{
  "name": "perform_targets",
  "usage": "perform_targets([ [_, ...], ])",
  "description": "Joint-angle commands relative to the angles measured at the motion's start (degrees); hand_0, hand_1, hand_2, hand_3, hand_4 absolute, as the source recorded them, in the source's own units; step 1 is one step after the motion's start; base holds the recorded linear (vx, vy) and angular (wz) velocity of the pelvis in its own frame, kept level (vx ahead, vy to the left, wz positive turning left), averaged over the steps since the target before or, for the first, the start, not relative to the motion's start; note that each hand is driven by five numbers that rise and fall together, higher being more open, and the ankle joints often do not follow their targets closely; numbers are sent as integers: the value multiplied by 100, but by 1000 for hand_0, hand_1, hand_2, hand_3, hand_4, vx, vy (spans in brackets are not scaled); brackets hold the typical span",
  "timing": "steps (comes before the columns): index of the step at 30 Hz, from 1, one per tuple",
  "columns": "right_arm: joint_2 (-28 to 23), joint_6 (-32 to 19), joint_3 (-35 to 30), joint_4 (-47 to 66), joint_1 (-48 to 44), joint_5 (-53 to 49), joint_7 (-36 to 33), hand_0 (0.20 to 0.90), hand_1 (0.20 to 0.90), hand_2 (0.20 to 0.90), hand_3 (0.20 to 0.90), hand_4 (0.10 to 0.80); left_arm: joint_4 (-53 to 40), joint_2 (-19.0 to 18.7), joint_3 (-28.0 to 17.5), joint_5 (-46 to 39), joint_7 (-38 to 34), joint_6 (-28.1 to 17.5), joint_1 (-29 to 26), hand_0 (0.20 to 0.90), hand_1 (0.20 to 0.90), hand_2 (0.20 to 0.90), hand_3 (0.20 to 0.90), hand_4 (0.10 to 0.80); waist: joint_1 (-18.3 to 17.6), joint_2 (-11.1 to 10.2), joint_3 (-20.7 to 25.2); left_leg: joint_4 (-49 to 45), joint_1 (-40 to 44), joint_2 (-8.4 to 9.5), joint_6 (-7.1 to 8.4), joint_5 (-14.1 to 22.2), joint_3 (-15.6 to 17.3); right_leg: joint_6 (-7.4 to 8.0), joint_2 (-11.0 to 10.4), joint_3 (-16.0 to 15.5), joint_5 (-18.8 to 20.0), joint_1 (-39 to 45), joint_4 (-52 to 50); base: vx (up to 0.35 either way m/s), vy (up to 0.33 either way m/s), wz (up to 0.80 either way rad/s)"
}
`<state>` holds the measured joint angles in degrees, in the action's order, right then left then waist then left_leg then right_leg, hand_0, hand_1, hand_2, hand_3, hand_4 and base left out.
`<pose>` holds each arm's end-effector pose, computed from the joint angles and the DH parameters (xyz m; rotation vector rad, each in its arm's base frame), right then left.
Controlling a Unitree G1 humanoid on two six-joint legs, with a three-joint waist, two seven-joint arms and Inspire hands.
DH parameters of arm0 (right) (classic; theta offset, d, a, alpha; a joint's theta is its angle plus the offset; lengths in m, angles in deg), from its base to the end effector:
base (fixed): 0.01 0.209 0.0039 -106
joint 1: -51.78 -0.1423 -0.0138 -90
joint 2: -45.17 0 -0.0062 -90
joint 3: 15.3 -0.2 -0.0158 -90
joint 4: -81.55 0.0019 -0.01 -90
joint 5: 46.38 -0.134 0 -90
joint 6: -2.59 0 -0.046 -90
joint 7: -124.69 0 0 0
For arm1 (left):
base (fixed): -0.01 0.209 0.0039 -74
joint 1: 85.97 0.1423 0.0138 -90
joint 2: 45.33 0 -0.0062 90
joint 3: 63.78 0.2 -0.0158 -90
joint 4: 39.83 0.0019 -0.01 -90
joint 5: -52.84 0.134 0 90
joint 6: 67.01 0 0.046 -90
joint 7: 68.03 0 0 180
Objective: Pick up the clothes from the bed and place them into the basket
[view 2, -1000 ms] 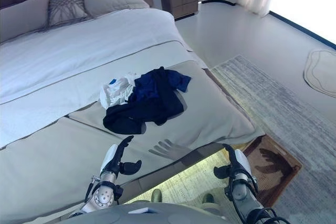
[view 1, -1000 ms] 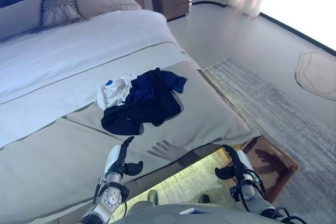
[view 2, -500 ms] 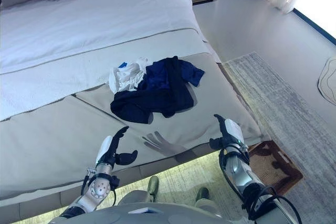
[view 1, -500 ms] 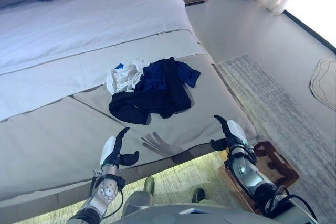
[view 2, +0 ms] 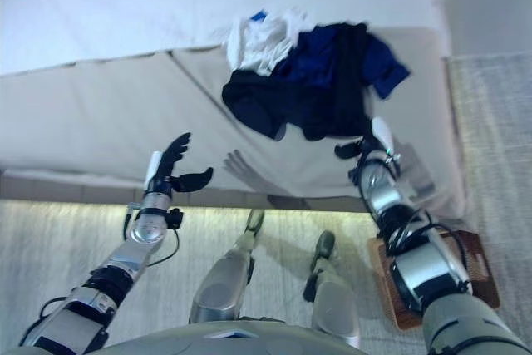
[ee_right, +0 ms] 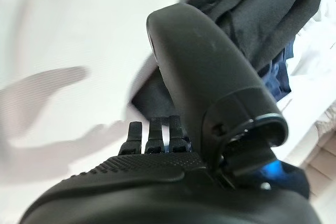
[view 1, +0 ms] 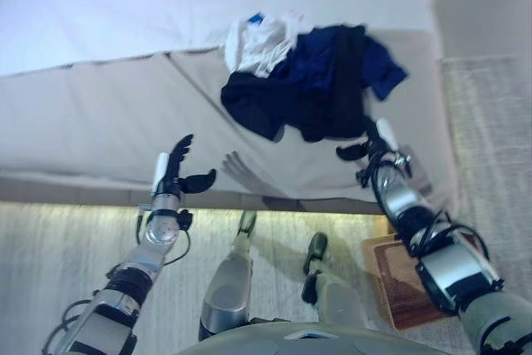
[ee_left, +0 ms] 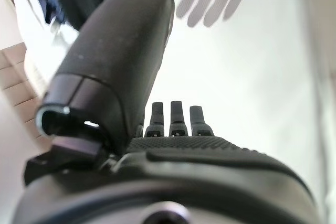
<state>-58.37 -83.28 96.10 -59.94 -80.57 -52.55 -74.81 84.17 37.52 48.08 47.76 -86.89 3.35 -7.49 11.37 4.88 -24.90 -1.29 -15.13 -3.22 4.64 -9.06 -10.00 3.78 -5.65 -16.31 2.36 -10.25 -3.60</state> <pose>0.3286 -0.2356 0.0757 -0.6469 0.1790 -0.3055 0.2184 0.1978 -0.0208 0.4145 0.0593 0.0266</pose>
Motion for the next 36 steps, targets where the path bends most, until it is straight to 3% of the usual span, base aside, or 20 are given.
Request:
perform_targets([
  [1, -362, -136, -153, 325, -544, -333, -230, 900, 900, 900, 900, 800, -862, -181, 29, -147, -157, -838, -98, 900, 900, 900, 900, 800, 119, -186, 9, -885, -229, 415, -242, 715, 550, -113, -469, 9, -555, -416, -1297, -33, 129, 20],
  [10, -385, -17, -375, -394, -1189, -654, -525, 900, 900, 900, 900, 800, -1619, -335, 79, -430, -657, -917, -357, 900, 900, 900, 900, 800, 180, 21, -489, -2491, -1189, 731, -532, 1396, 661, -308, -894, 95, -1114, -1503, -3074, -13, 91, 14],
  [14, -471, 70, -350, -578, -1503, -640, -497, 900, 900, 900, 900, 800, -1976, -371, 100, -488, -723, -875, -405, 900, 900, 900, 900, 800, 202, 130, -489, -2898, -1621, 815, -618, 1534, 708, -359, -928, 177, -1229, -1954, -3528, 1, 61, -4],
  [15, -492, 65, -341, -644, -1574, -614, -455, 900, 900, 900, 900, 800, -2039, -378, 100, -510, -715, -872, -402, 900, 900, 900, 900, 800, 208, 147, -489, -3050, -1653, 832, -613, 1732, 720, -320, -925, 255, -1418, -1995, -3697, 53, 42, -2],
  [19, -604, 171, -251, -773, -1897, -501, -360, 900, 900, 900, 900, 800, -2270, -404, 124, -596, -729, -825, -438, 900, 900, 900, 900, 800, 229, 237, -489, -3299, -1982, 864, -679, 1783, 789, -348, -935, 311, -1504, -2353, -4039, -8, 45, -4],
  [21, -650, 192, -187, -797, -2007, -472, -299, 801, 801, 801, 785, 685, -2326, -408, 119, -656, -754, -813, -426, 900, 900, 900, 900, 800, 239, 259, -489, -3420, -2106, 887, -698, 1814, 807, -366, -928, 323, -1541, -2471, -4154, -29, 36, 5],
  [22, -687, 229, -136, -770, -2103, -465, -284, 709, 709, 709, 678, 578, -2377, -412, 104, -683, -756, -816, -399, 900, 900, 900, 900, 800, 254, 277, -489, -3529, -2219, 892, -712, 1838, 817, -382, -925, 326, -1569, -2582, -4268, -42, 28, 6],
  [23, -708, 220, -103, -769, -2169, -488, -281, 441, 441, 441, 365, 265, -2405, -415, 86, -689, -746, -810, -380, 900, 900, 900, 900, 800, 262, 284, -489, -3595, -2284, 891, -724, 1858, 829, -389, -921, 339, -1589, -2657, -4342, -47, 15, 2],
  [24, -731, 175, -76, -770, -2236, -544, -284, 300, 300, 300, 200, 100, -2409, -416, 75, -692, -736, -815, -364, 900, 900, 900, 900, 800, 272, 288, -489, -3670, -2350, 889, -733, 1880, 841, -398, -919, 347, -1614, -2727, -4418, -36, 5, 2],
  [31, -726, 1, -128, -650, -2307, -740, -339, 300, 300, 300, 200, 100, -2448, -449, 36, -712, -598, -896, -223, 900, 900, 900, 900, 800, 286, 264, -489, -4019, -2383, 894, -760, 2077, 869, -458, -910, 329, -1746, -2762, -4706, -26, -2, -2],
  [36, -712, -121, -177, -519, -2073, -719, -373, 300, 300, 300, 200, 100, -2490, -463, 29, -701, -596, -893, -217, 900, 900, 900, 900, 800, 235, 182, -489, -3871, -1982, 830, -716, 2094, 877, -452, -906, 273, -1693, -2312, -4453, 0, -9, -4],
])
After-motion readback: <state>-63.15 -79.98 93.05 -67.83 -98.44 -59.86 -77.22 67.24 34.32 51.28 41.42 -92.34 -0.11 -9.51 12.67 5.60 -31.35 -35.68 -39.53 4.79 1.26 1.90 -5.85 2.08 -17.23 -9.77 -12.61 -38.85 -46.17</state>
